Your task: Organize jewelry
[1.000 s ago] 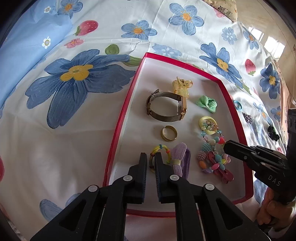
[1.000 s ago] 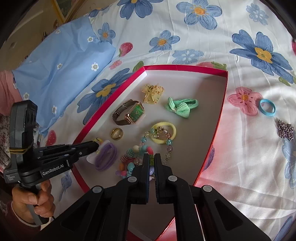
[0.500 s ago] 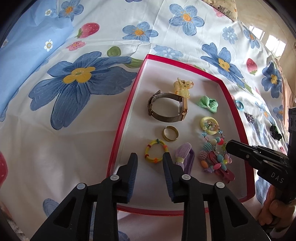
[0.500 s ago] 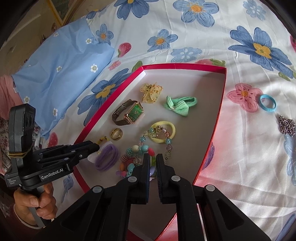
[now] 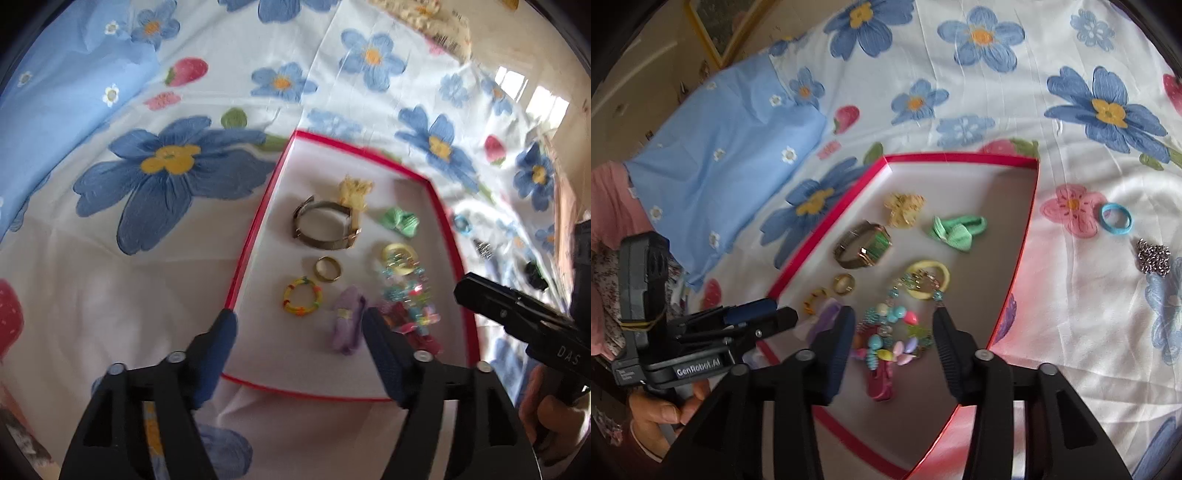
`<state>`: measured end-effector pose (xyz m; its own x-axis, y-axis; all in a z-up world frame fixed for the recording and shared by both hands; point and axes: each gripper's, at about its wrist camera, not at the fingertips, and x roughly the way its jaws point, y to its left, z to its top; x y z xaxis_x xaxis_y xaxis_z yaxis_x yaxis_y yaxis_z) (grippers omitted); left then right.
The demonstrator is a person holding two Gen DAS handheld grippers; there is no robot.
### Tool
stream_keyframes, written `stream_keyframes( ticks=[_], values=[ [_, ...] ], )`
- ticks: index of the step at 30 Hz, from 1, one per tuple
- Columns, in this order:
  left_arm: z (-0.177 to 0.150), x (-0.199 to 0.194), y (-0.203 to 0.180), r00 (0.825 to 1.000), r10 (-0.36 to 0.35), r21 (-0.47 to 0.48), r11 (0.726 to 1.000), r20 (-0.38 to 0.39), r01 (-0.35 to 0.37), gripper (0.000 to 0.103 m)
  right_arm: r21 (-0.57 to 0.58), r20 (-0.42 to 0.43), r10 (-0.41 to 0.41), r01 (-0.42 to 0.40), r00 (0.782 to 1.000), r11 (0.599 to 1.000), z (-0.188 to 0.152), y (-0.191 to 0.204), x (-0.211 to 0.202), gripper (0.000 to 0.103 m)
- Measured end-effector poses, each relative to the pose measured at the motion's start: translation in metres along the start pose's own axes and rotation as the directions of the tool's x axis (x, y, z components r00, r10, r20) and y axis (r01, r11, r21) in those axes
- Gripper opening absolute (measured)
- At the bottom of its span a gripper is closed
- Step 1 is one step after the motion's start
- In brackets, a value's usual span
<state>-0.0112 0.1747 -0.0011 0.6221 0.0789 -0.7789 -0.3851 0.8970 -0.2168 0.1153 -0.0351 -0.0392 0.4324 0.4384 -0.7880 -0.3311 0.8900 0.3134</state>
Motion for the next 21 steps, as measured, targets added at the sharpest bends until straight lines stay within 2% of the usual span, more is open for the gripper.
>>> stream_keyframes(
  ticks=[1,2,4,9,13,17,21],
  values=[
    [-0.003,-0.007,0.0,1.0,0.006,-0.01,1.0,0.016,-0.006,0.085,-0.001,0.016,0.004,-0.004,1.0,1.0,-0.001,0.002,-0.005,0.059],
    [-0.006,-0.012,0.0,0.999,0.022,-0.016,1.0,0.028,-0.022,0.089,-0.003,0.029,0.003,-0.003,1.0,1.0,-0.002,0.003,-0.009,0.07],
    [-0.013,-0.024,0.001,0.997,0.039,-0.029,0.999,0.06,-0.038,0.091,-0.004,0.058,-0.002,0.002,0.998,1.0,-0.006,0.004,-0.017,0.076],
    [-0.028,-0.042,0.002,0.997,0.013,-0.07,0.998,0.078,-0.008,0.094,0.009,0.098,-0.005,0.005,0.995,1.0,-0.019,0.005,-0.033,0.076],
    [-0.038,-0.051,0.001,0.996,0.049,-0.067,0.997,0.077,-0.043,0.095,0.013,0.122,-0.01,0.008,0.993,1.0,-0.027,0.005,-0.043,0.079],
    [-0.049,-0.06,-0.004,0.99,0.099,-0.04,0.995,0.097,-0.096,0.095,0.0,0.131,-0.018,0.018,0.991,1.0,-0.037,0.008,-0.049,0.083],
    [-0.065,-0.066,-0.015,0.969,0.204,0.0,0.979,0.14,-0.206,0.101,-0.026,0.135,-0.034,0.037,0.99,0.999,-0.048,0.013,-0.053,0.085]
  ],
)
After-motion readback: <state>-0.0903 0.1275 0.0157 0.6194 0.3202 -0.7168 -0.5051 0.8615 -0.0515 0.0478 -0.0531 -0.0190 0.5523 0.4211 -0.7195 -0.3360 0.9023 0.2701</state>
